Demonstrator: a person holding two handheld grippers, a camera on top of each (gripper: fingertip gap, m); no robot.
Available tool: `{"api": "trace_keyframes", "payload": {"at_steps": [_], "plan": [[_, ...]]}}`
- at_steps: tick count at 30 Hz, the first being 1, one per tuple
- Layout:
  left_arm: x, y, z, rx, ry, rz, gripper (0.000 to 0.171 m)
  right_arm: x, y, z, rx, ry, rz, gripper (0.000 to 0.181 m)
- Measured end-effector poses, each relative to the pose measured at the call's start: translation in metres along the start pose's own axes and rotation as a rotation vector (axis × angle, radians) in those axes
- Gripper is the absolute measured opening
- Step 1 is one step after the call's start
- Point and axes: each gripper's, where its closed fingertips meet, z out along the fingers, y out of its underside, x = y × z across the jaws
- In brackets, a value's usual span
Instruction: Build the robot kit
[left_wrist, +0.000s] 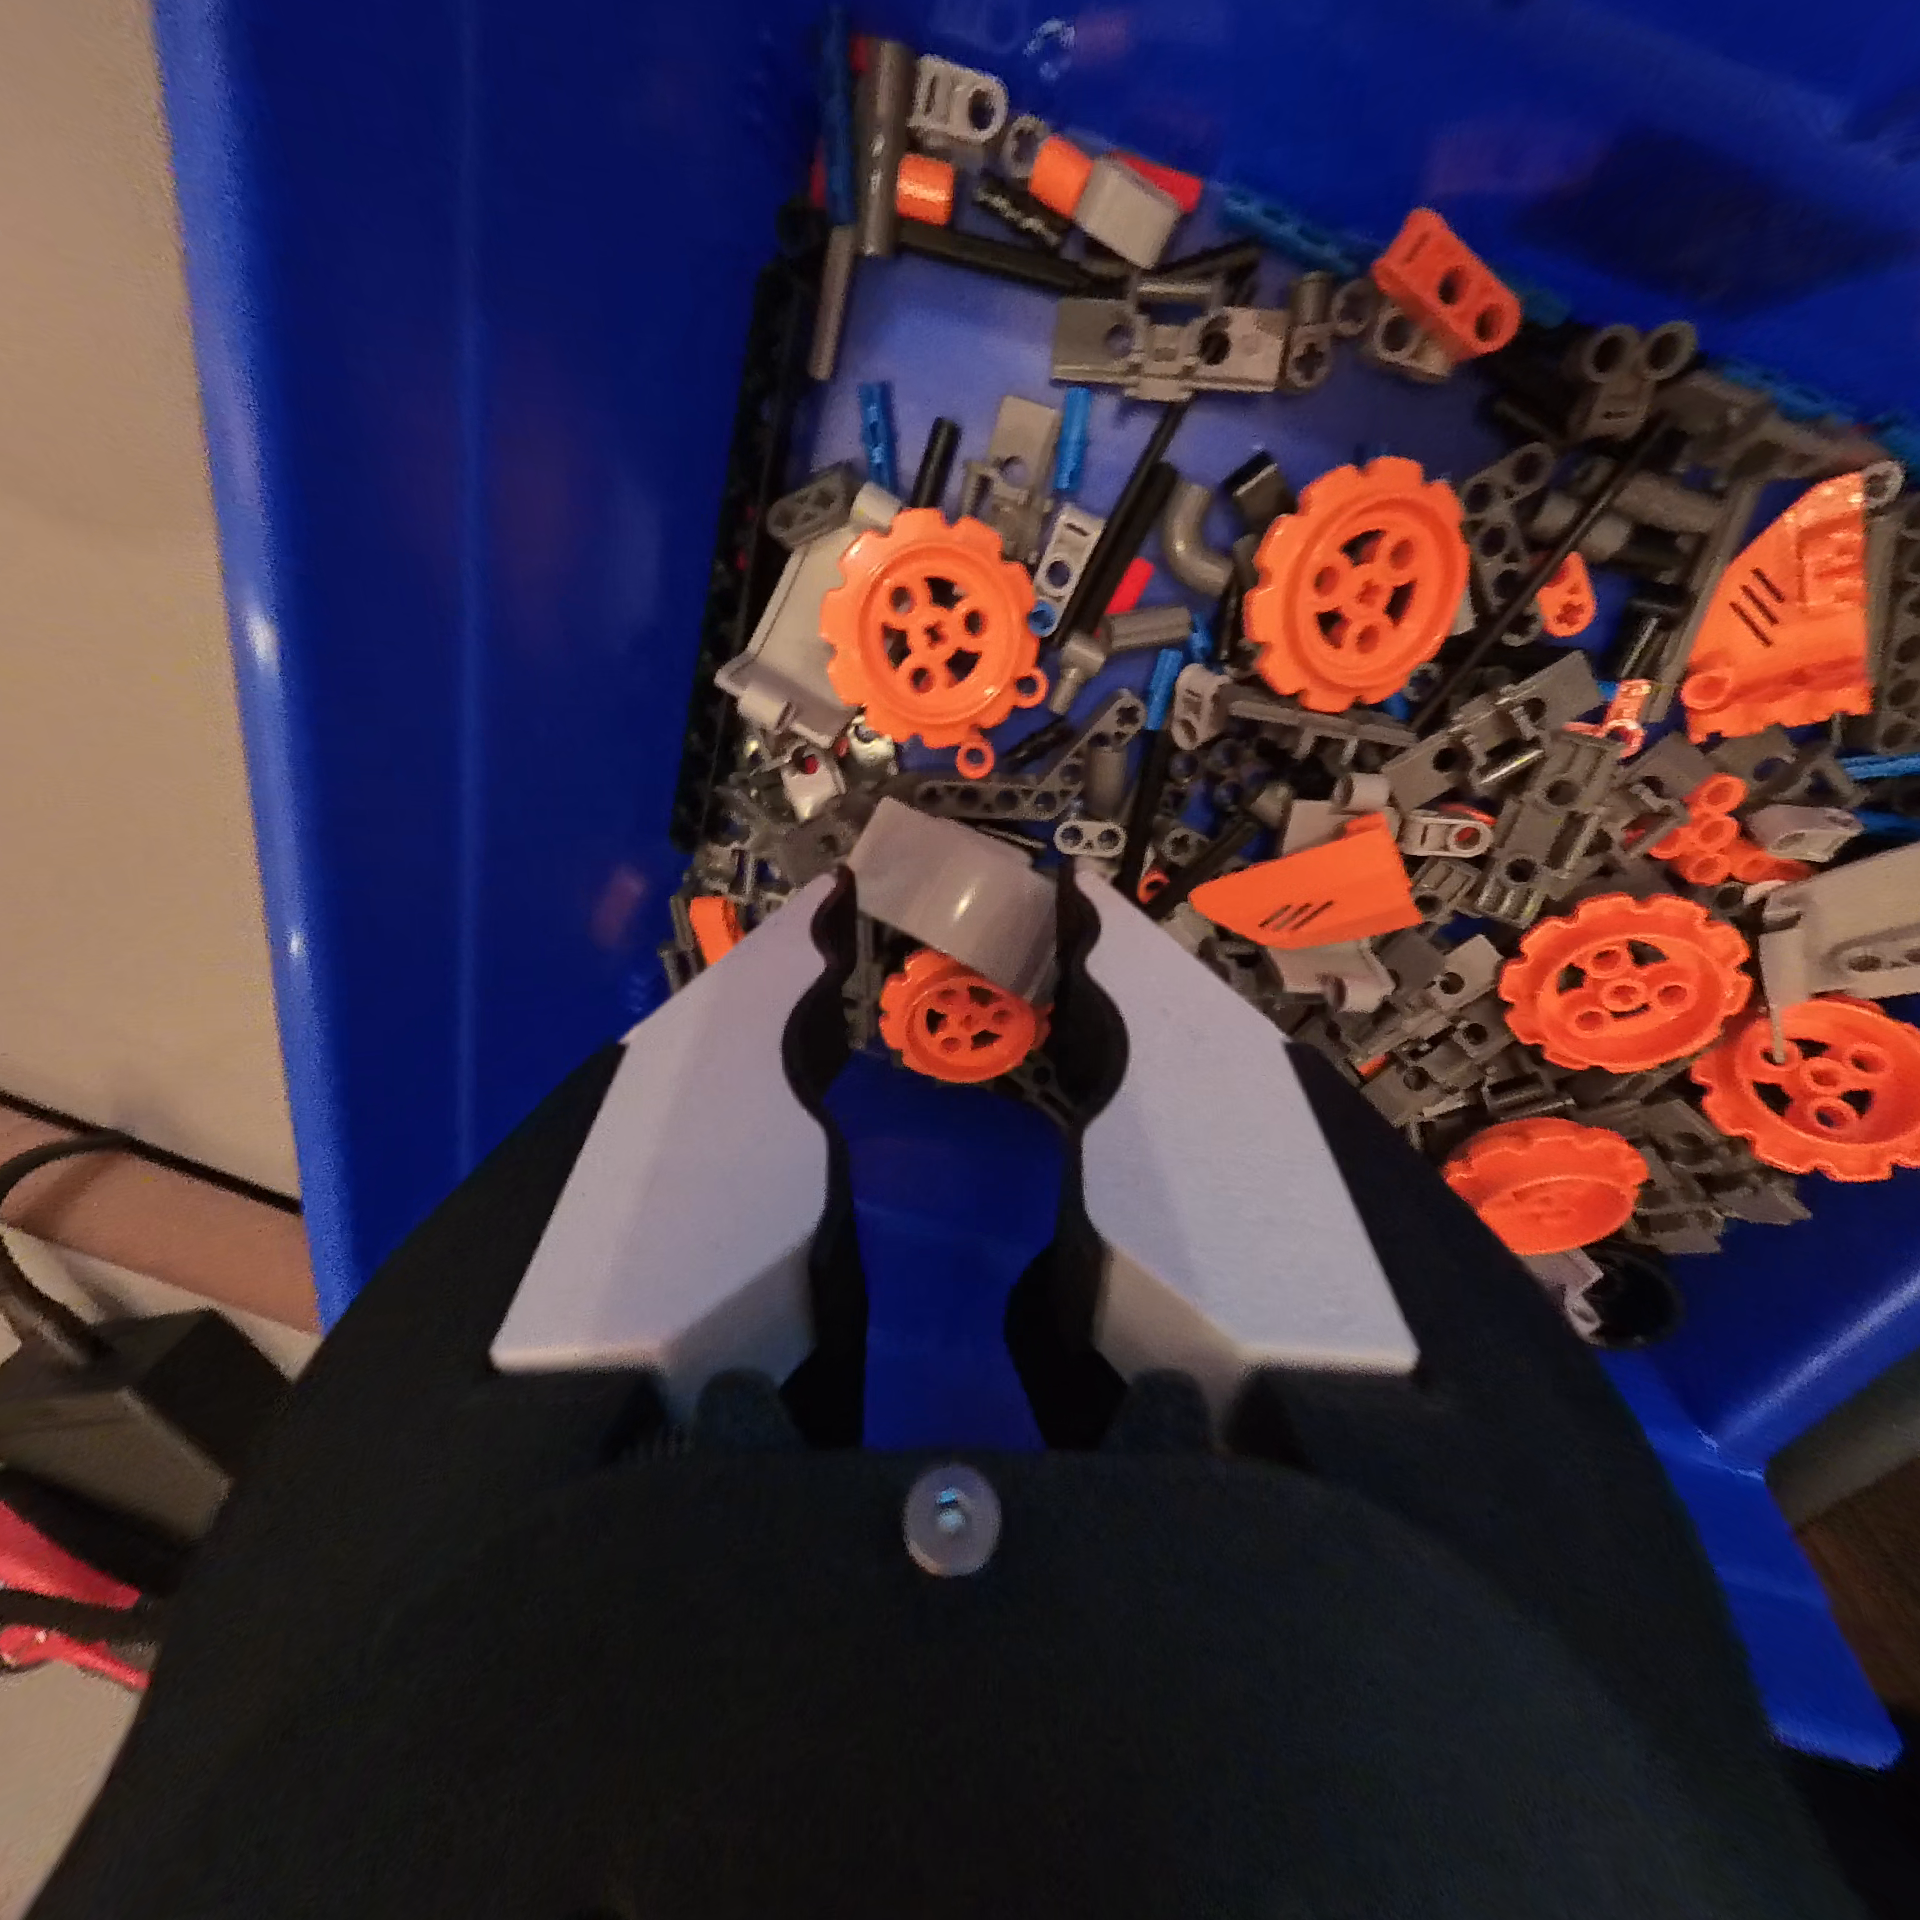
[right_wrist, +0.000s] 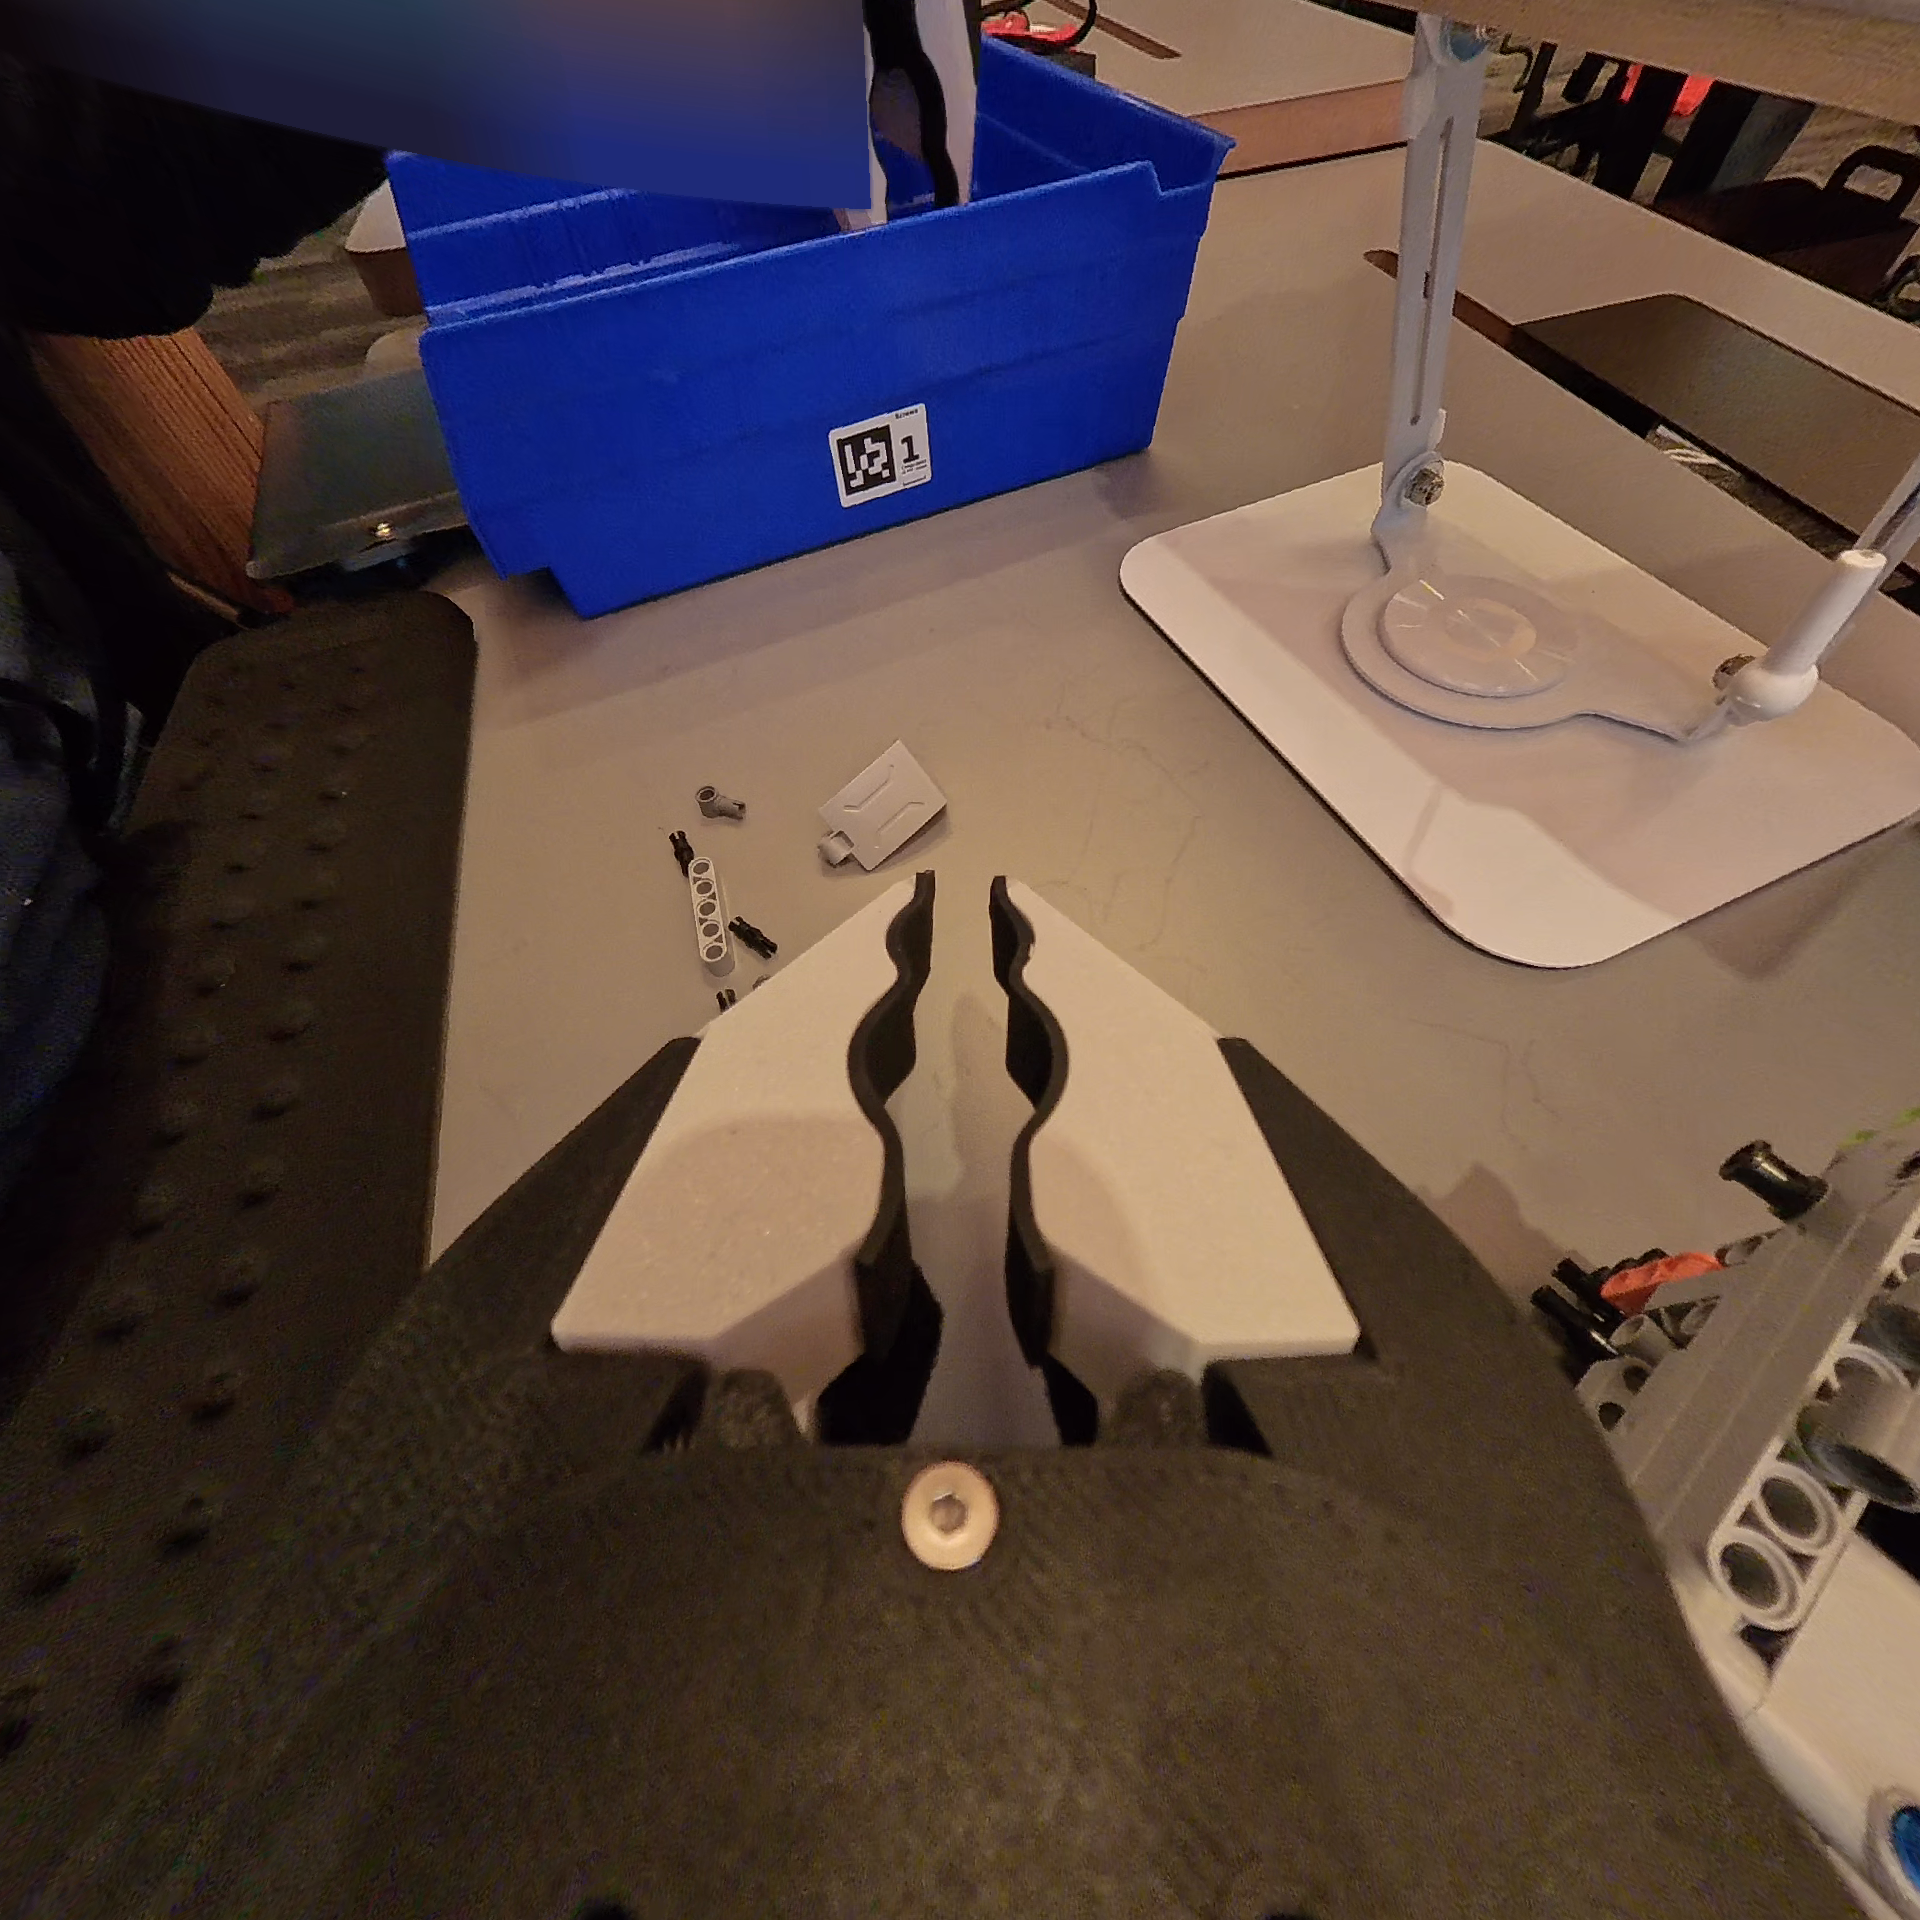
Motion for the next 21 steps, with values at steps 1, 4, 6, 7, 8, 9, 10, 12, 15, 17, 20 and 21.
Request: {"api": "trace_keyframes", "payload": {"at_steps": [1, 4, 6, 7, 8, 9, 10, 12, 15, 17, 20, 21], "plan": [[-0.004, 0.003, 0.0, -0.014, -0.013, -0.019, 0.039, 0.0, 0.0, 0.0, 0.0, -0.001, 0.0, 0.008], [-0.013, 0.009, 0.002, -0.053, -0.048, -0.054, 0.046, 0.0, 0.0, 0.0, 0.0, -0.004, 0.0, 0.008], [-0.005, 0.01, 0.004, -0.061, 0.004, -0.066, 0.041, -0.001, 0.0, 0.0, 0.001, -0.004, 0.0, 0.008], [-0.002, 0.01, 0.005, -0.062, 0.022, -0.071, 0.042, -0.001, 0.0, 0.0, 0.001, -0.004, 0.0, 0.008], [0.0, 0.009, 0.006, -0.061, 0.04, -0.075, 0.041, -0.001, 0.0, 0.0, 0.001, -0.005, 0.0, 0.008], [0.004, 0.009, 0.008, -0.063, 0.059, -0.078, 0.041, -0.001, 0.0, 0.0, 0.001, -0.006, -0.001, 0.008], [0.007, 0.008, 0.01, -0.062, 0.071, -0.072, 0.041, -0.001, -0.001, 0.0, 0.002, -0.006, -0.001, 0.008], [0.015, 0.011, 0.015, -0.092, 0.102, -0.053, 0.04, -0.001, -0.001, 0.0, 0.003, -0.007, -0.001, 0.008], [0.027, 0.013, 0.021, -0.113, 0.156, -0.045, 0.037, -0.002, -0.001, 0.001, 0.002, -0.01, 0.0, 0.008], [0.033, 0.013, 0.023, -0.118, 0.175, -0.016, 0.03, -0.001, 0.0, 0.001, 0.001, -0.011, 0.0, 0.008], [0.038, 0.012, 0.02, -0.113, 0.192, -0.007, 0.021, -0.001, -0.002, 0.0, 0.006, -0.01, -0.001, 0.008], [0.041, 0.011, 0.019, -0.104, 0.198, -0.004, 0.018, -0.002, -0.002, 0.0, 0.008, -0.011, -0.003, 0.008]]}}
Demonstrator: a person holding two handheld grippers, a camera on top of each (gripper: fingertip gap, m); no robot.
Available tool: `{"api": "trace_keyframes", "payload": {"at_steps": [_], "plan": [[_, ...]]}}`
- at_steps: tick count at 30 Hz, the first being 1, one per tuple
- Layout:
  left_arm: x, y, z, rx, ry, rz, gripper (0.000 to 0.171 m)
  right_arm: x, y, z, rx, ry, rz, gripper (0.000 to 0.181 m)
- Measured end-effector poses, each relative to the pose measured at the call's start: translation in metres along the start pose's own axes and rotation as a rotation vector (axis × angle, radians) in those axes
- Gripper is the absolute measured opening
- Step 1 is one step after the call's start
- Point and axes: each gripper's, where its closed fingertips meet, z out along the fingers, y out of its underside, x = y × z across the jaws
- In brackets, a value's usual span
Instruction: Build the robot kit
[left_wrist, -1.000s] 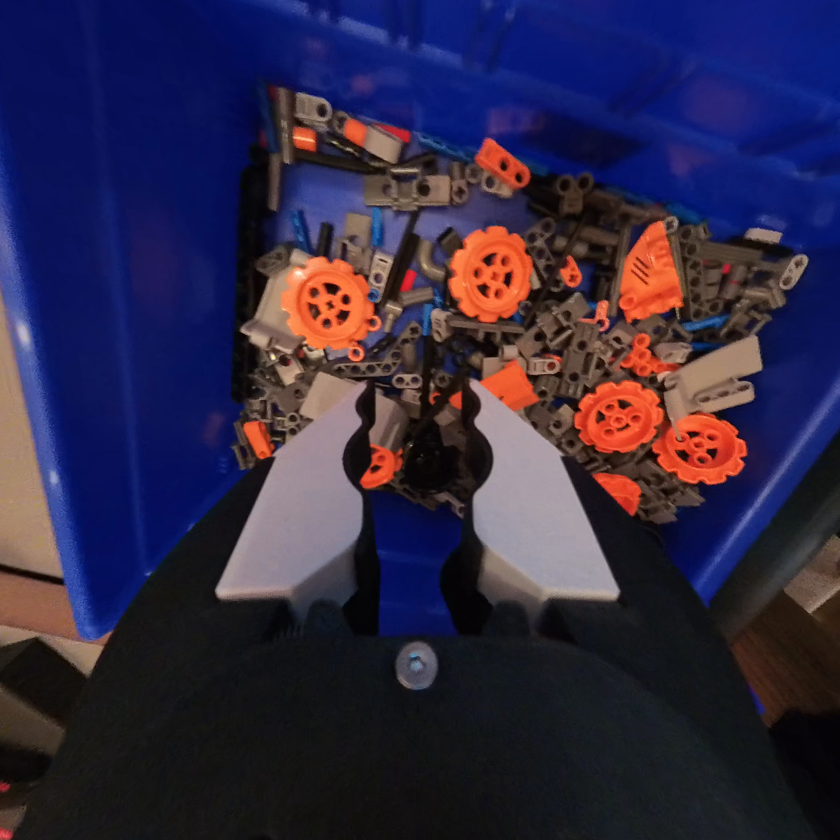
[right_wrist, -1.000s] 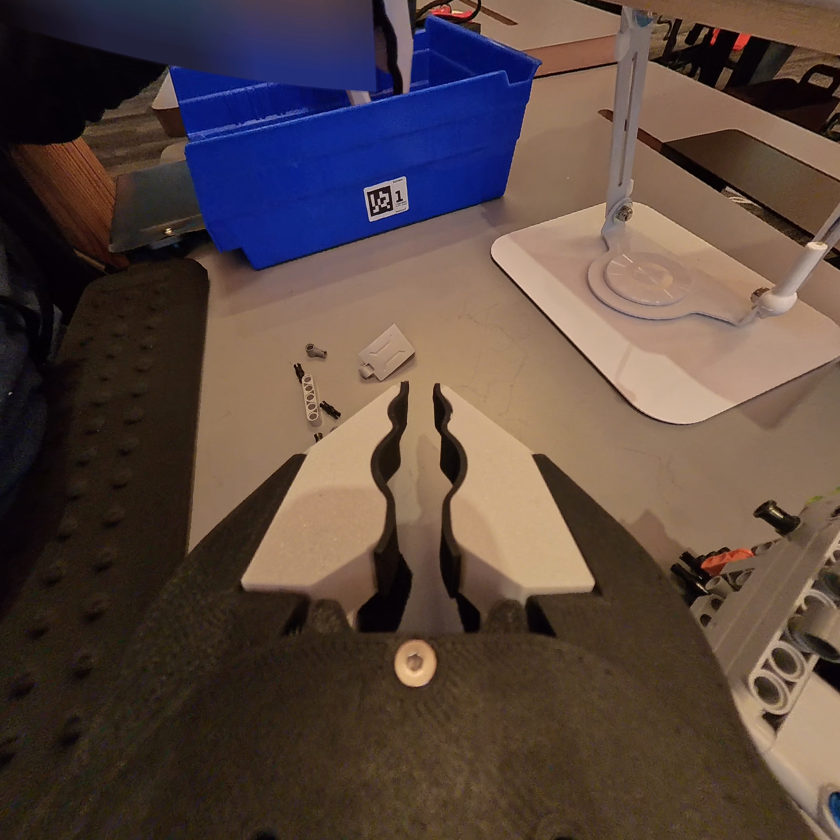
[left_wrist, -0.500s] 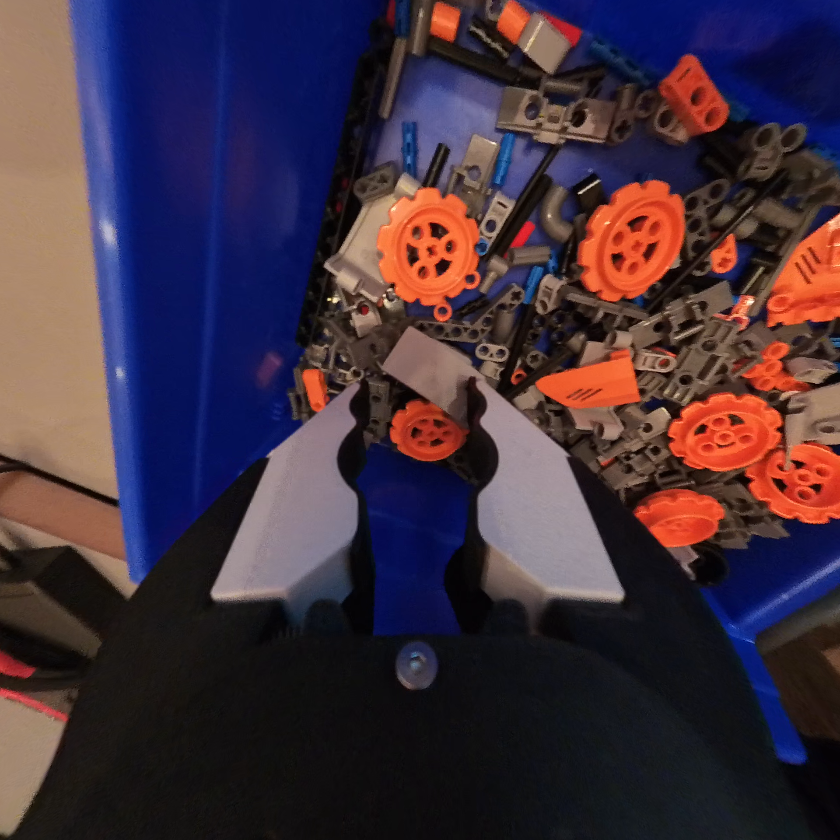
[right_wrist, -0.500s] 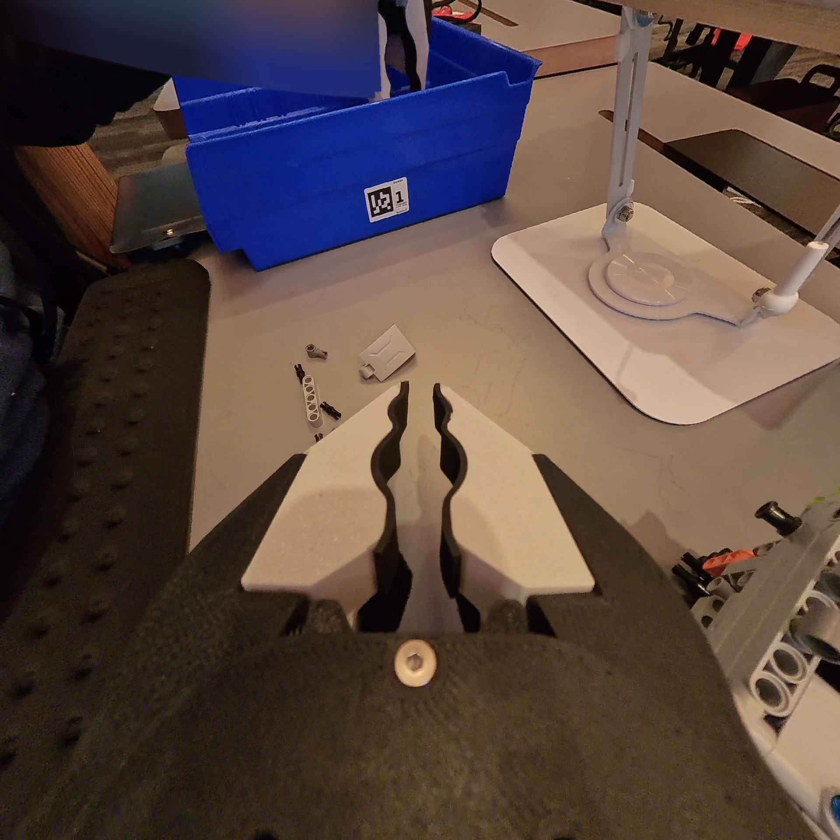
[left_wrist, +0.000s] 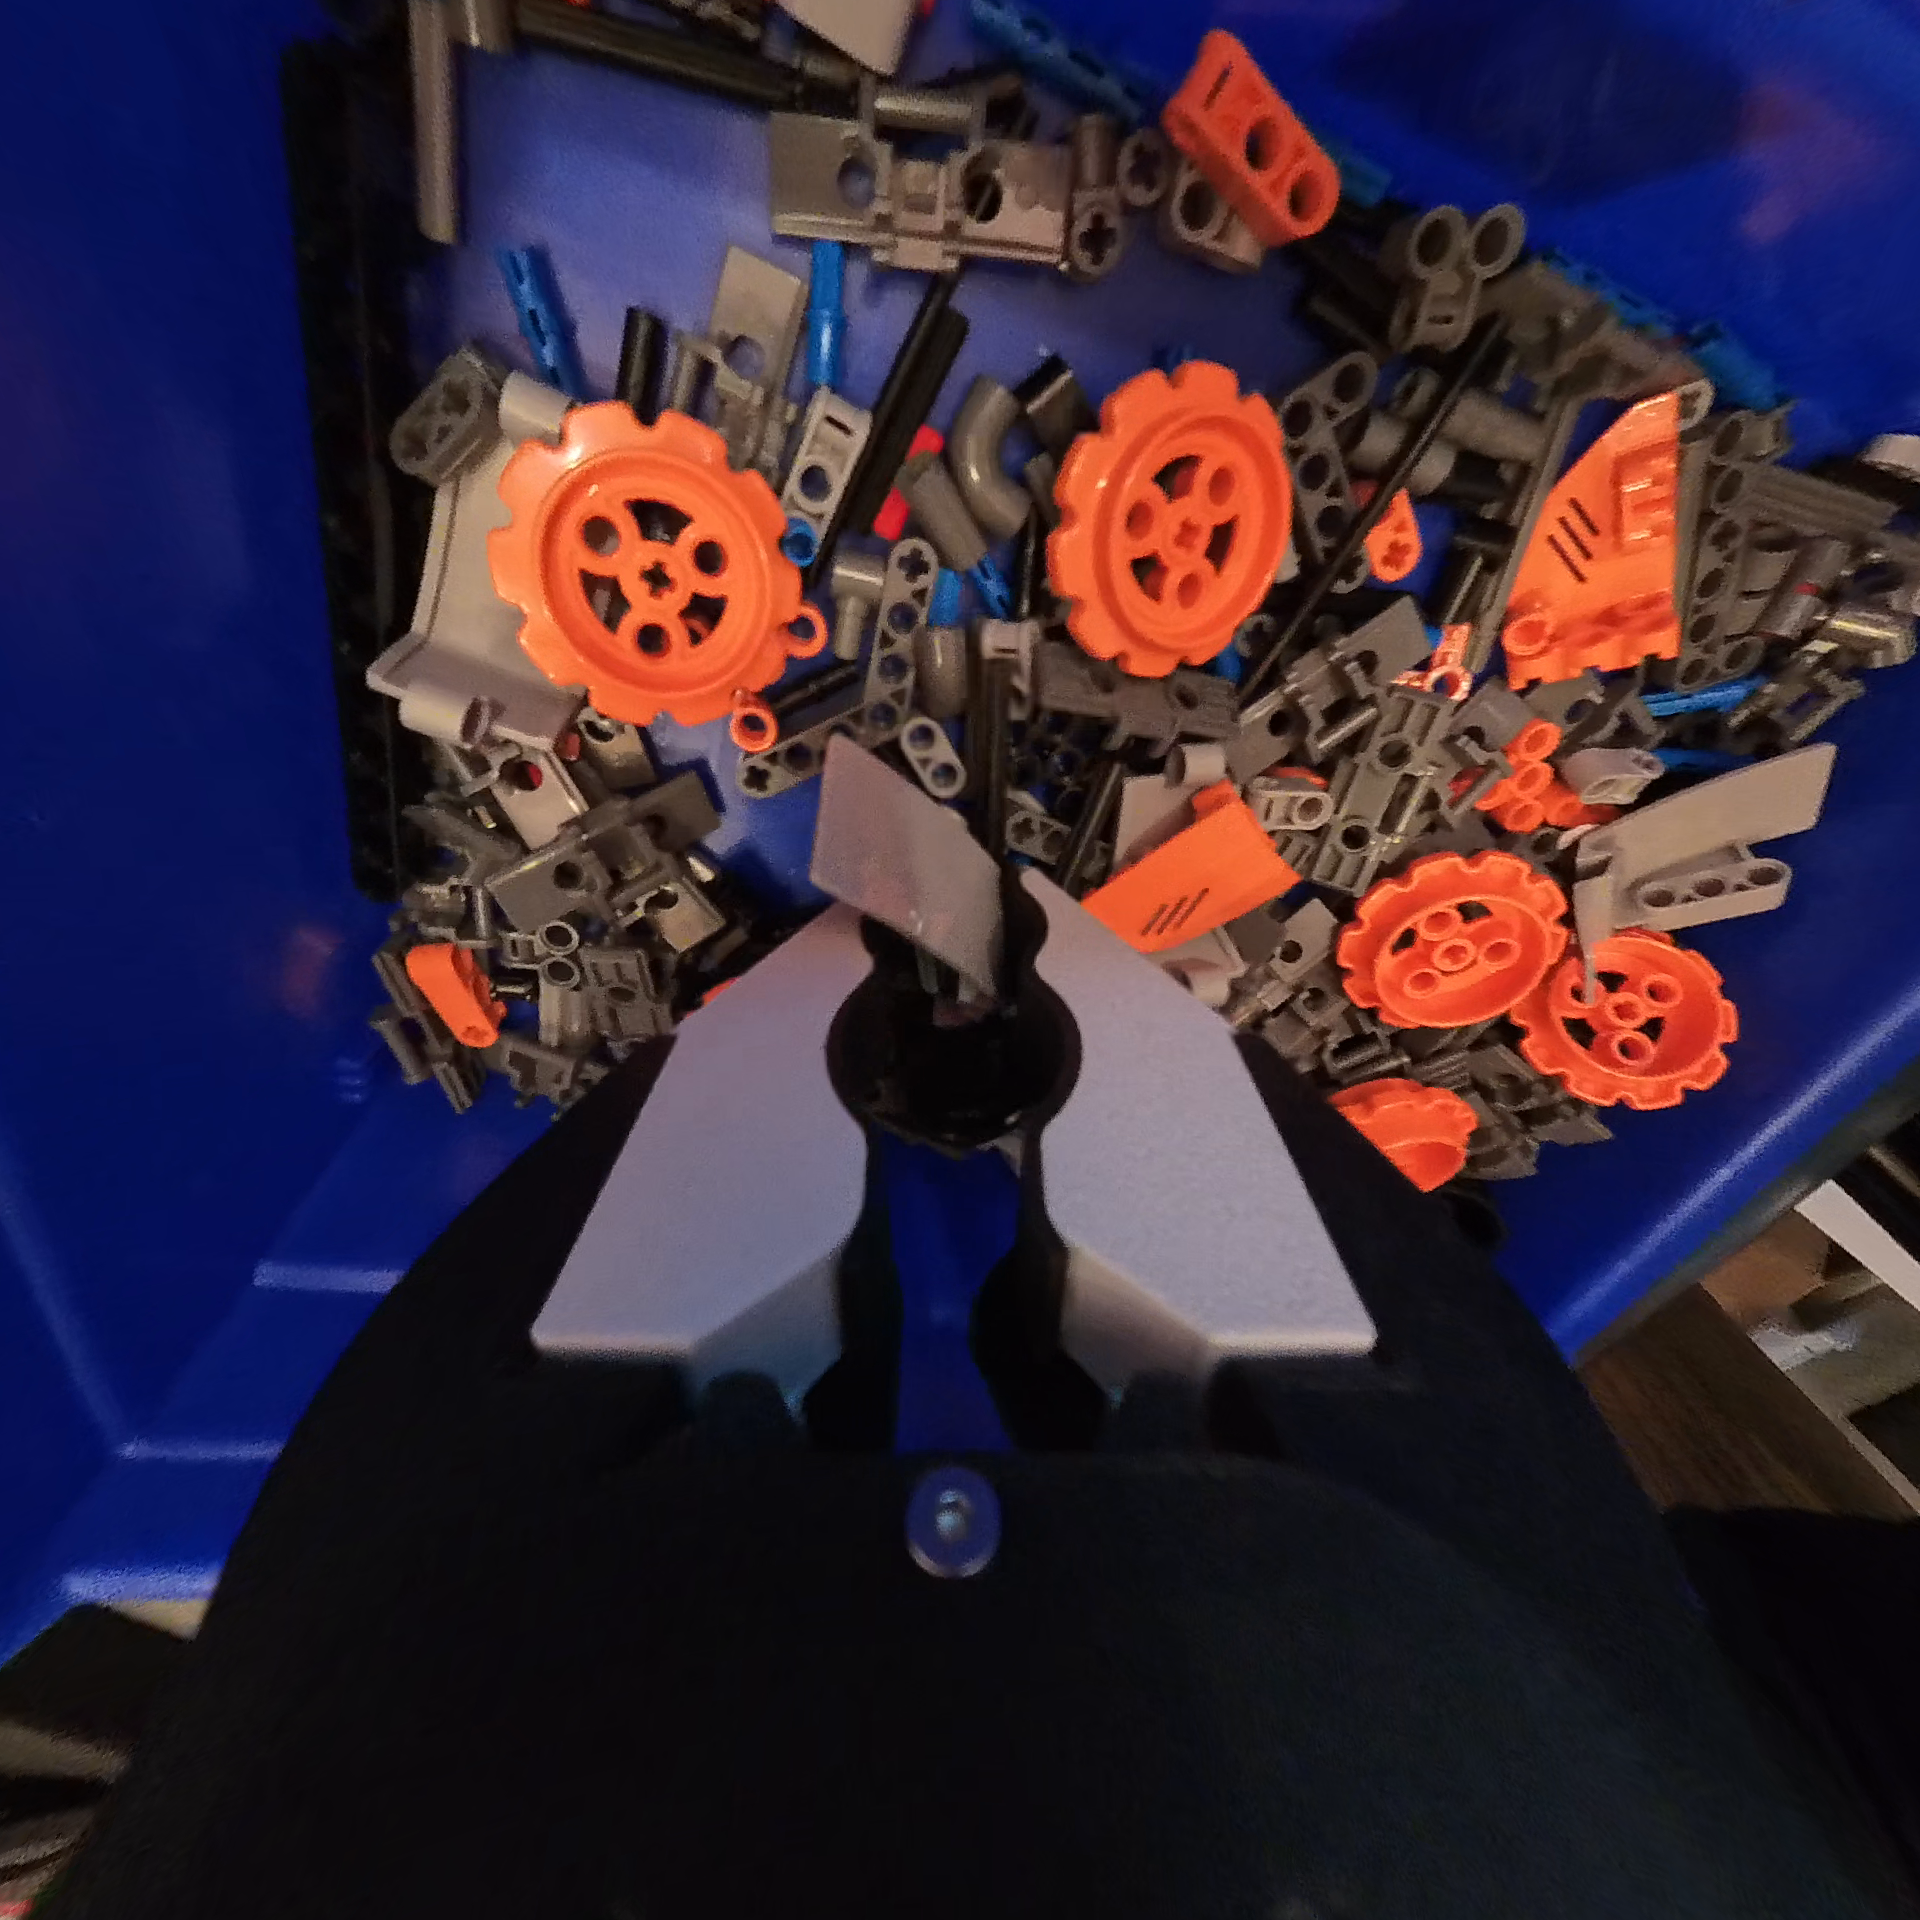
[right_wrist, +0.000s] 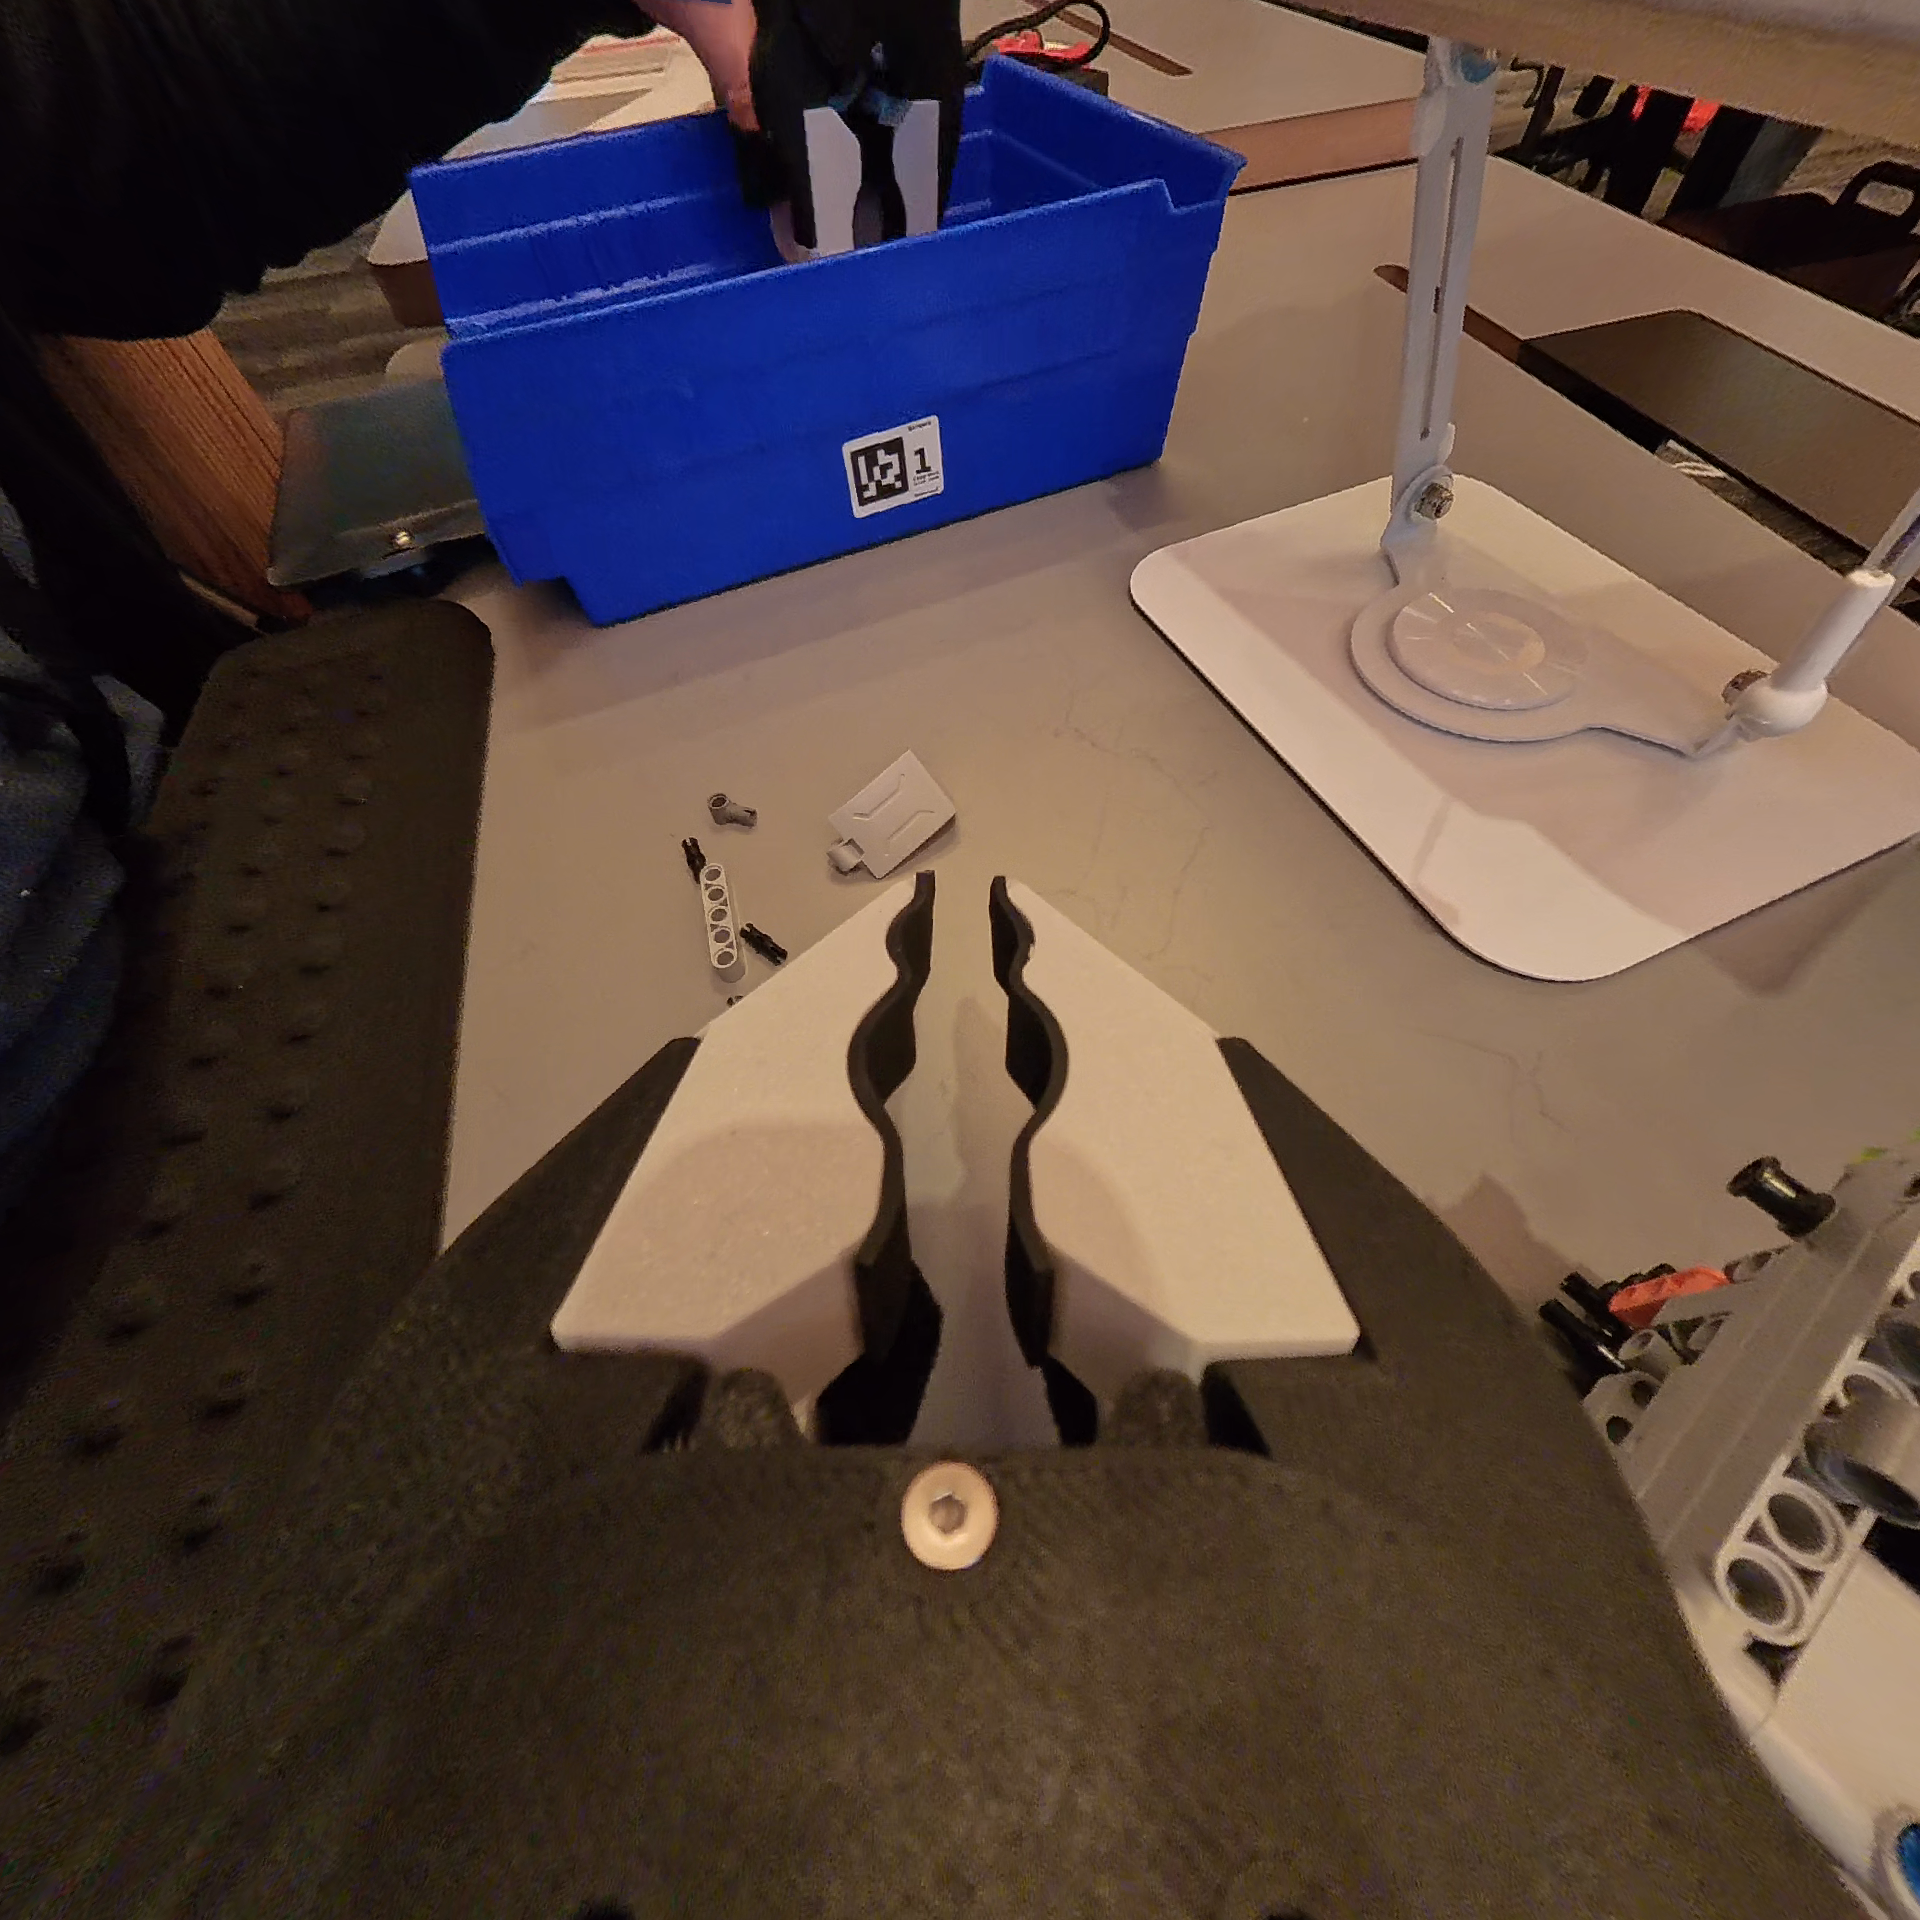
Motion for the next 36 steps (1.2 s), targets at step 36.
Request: {"api": "trace_keyframes", "payload": {"at_steps": [36], "plan": [[-0.007, -0.018, -0.032, 0.159, -0.113, -0.026, 0.034, -0.01, -0.001, 0.005, -0.048, 0.003, -0.065, 0.008]]}}
